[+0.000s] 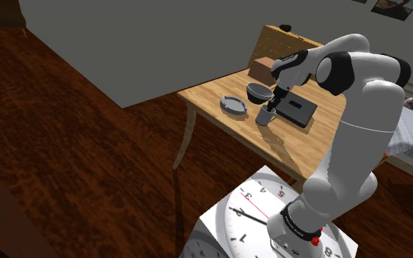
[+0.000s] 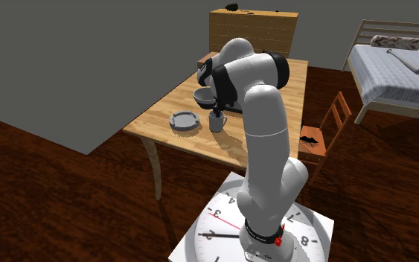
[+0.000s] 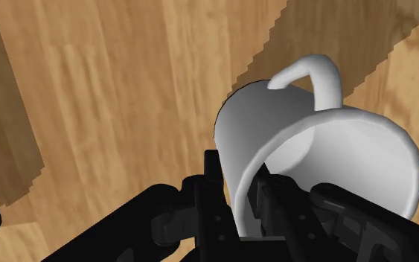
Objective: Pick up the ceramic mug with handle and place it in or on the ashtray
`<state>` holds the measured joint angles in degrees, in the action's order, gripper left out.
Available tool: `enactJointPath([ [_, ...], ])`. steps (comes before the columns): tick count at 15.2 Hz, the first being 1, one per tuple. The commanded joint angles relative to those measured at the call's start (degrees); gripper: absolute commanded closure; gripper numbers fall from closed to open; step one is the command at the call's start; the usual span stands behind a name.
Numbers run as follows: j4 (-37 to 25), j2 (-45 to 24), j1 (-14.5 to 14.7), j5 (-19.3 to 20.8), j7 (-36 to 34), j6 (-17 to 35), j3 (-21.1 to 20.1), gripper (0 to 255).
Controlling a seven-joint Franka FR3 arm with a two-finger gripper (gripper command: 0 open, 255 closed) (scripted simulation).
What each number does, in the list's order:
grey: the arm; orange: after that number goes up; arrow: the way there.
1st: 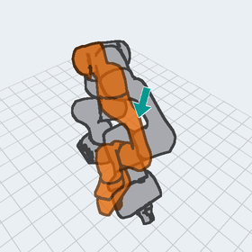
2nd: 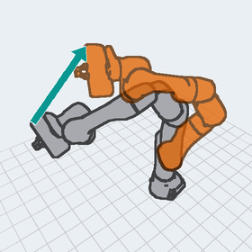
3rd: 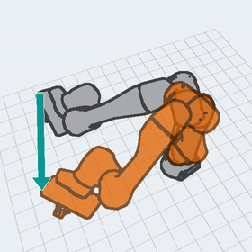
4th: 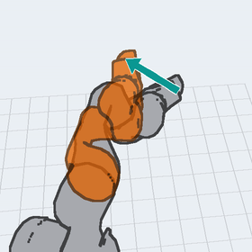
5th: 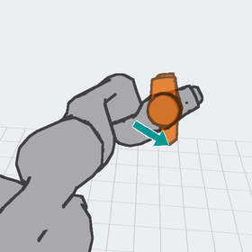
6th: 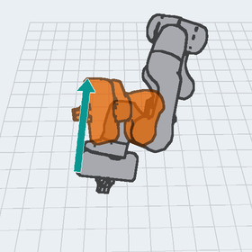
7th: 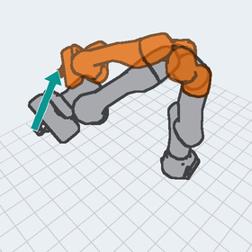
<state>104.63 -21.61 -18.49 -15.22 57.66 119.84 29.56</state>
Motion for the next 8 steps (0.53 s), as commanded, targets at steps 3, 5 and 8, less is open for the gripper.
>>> enactJointPath([
  [3, 0.0, 0.0, 0.0, 0.0, 0.0, 0.0, 0.0, 255],
  [5, 0.0, 0.0, 0.0, 0.0, 0.0, 0.0, 0.0, 255],
  [8, -0.3, 0.4, 0.1, 0.3, -0.2, -0.6, 0.1, 255],
])
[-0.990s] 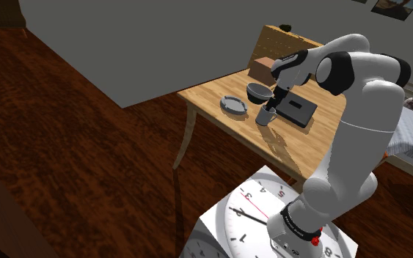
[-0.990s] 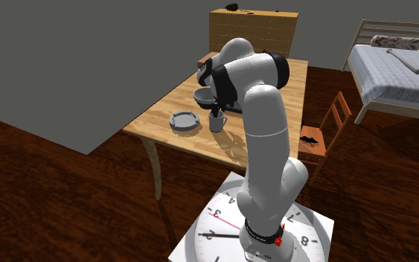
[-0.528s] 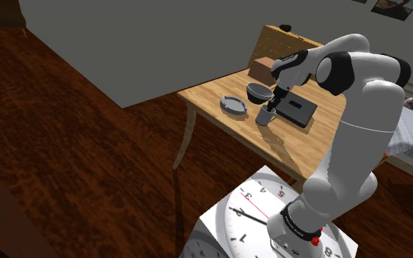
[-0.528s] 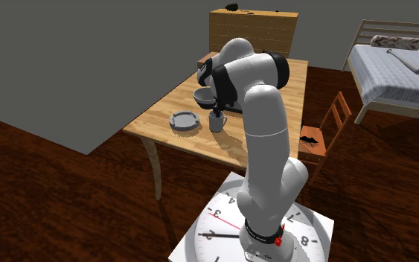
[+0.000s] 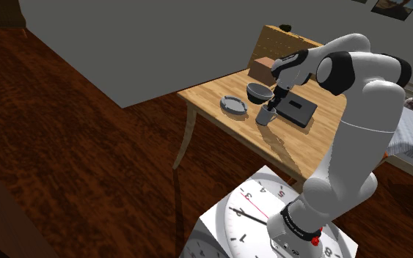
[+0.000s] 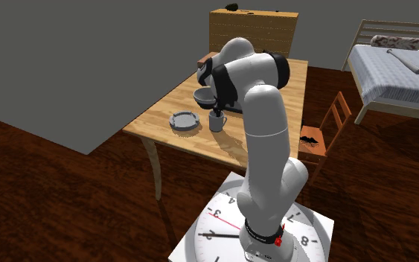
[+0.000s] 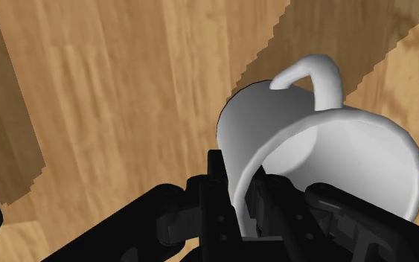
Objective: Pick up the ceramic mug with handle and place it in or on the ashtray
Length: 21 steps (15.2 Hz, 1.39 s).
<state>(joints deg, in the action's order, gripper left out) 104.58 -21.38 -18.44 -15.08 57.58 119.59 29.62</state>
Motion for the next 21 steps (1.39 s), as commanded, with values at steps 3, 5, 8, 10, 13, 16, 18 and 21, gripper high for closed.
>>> enactJointPath([
  [3, -1.2, 1.2, 0.2, 0.9, -0.6, -2.2, 0.4, 255],
  [5, -1.9, 1.9, 0.3, 1.3, -1.0, -3.5, 0.6, 255],
  [8, -3.1, 2.8, 0.5, 2.0, -1.5, -5.4, 0.8, 255],
  [10, -4.0, 3.3, 0.6, 2.3, -1.8, -6.8, 1.0, 255],
  [13, -5.3, 4.1, 0.6, 2.9, -2.2, -8.8, 1.2, 255],
  [16, -6.9, 4.7, 0.7, 3.3, -2.5, -10.8, 1.3, 255],
  [18, -8.0, 5.1, 0.7, 3.6, -2.8, -12.2, 1.4, 255],
  [21, -11.9, 2.6, 1.2, 2.6, -4.4, -13.8, 0.6, 255],
])
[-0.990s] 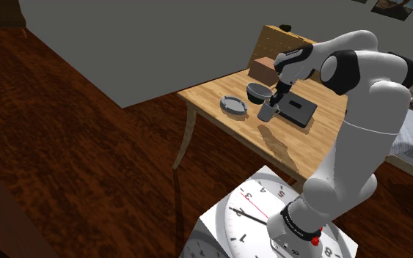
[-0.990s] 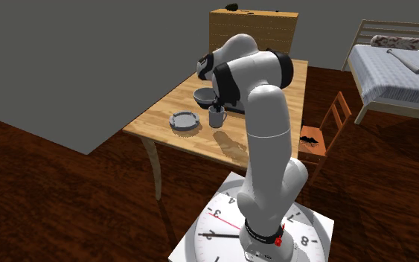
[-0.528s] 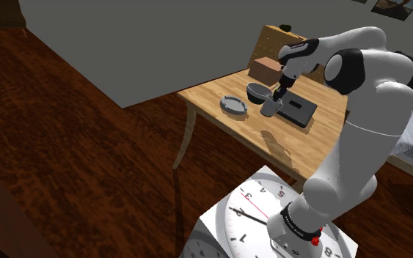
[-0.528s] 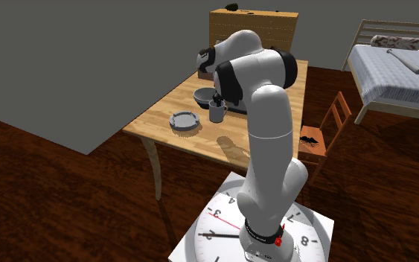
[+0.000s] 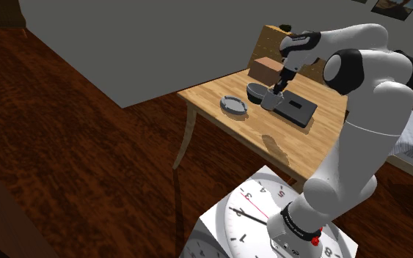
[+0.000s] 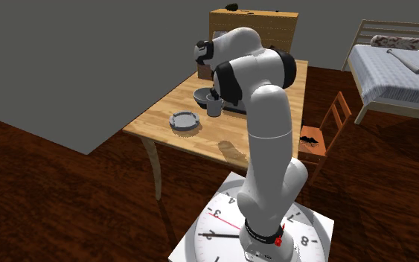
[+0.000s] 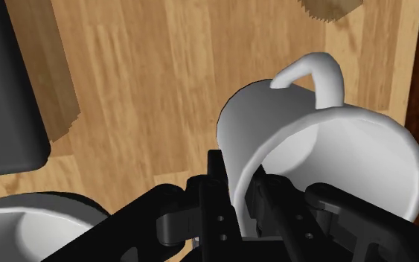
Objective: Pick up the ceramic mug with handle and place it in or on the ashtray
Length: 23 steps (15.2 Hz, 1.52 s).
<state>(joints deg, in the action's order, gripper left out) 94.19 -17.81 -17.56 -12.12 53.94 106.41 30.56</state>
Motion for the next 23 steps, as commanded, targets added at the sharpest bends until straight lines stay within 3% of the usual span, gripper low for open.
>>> enactJointPath([
  [1, -3.6, -2.3, 0.5, -0.9, -1.6, -1.5, -0.8, 255],
  [8, -22.4, -13.7, 0.3, -4.6, -7.6, -8.9, -3.9, 255],
  [11, -34.4, -20.5, -0.9, -6.2, -10.6, -13.8, -5.4, 255],
  [12, -42.5, -25.0, -2.1, -7.2, -12.4, -17.1, -6.3, 255],
  [23, -31.5, -23.7, 0.0, -7.1, -11.0, -7.8, -6.3, 255],
])
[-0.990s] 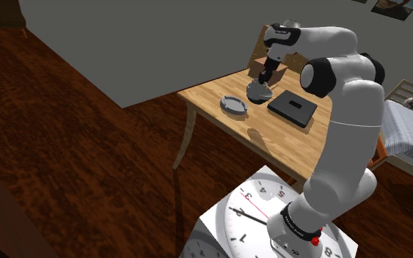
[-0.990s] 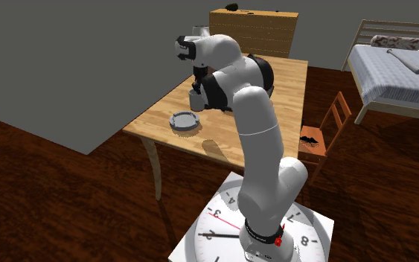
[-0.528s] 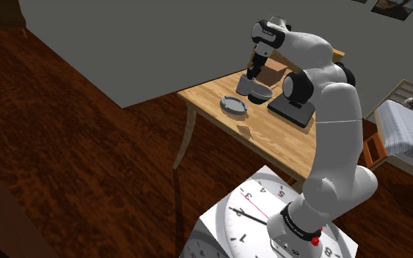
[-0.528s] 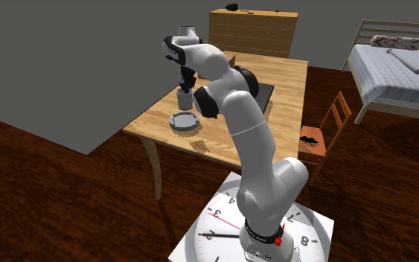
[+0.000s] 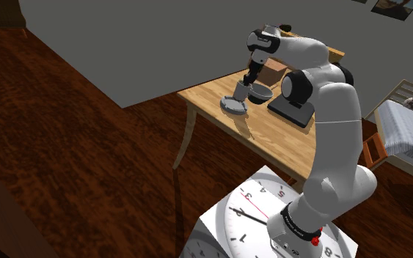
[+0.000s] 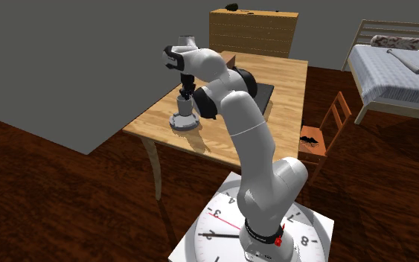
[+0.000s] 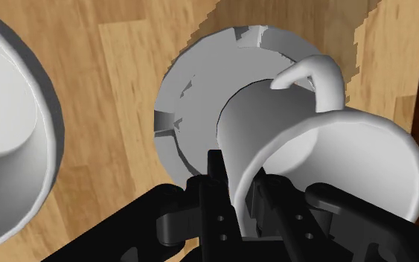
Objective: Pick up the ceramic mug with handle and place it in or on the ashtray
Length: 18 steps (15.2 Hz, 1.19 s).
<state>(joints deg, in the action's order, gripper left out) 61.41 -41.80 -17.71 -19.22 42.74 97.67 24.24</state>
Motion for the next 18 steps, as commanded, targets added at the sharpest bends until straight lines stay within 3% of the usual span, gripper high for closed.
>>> enactJointPath([
  [1, 2.1, 0.3, 0.3, 0.0, 0.4, 1.7, 0.0, 255],
  [7, 5.6, -0.2, 0.8, -0.4, 1.0, 5.6, -0.1, 255],
  [14, 5.6, -0.2, 0.8, -0.4, 1.0, 5.6, -0.1, 255],
  [15, 5.6, -0.2, 0.8, -0.4, 1.0, 5.6, -0.1, 0],
  [18, 5.6, -0.2, 0.8, -0.4, 1.0, 5.6, -0.1, 0],
])
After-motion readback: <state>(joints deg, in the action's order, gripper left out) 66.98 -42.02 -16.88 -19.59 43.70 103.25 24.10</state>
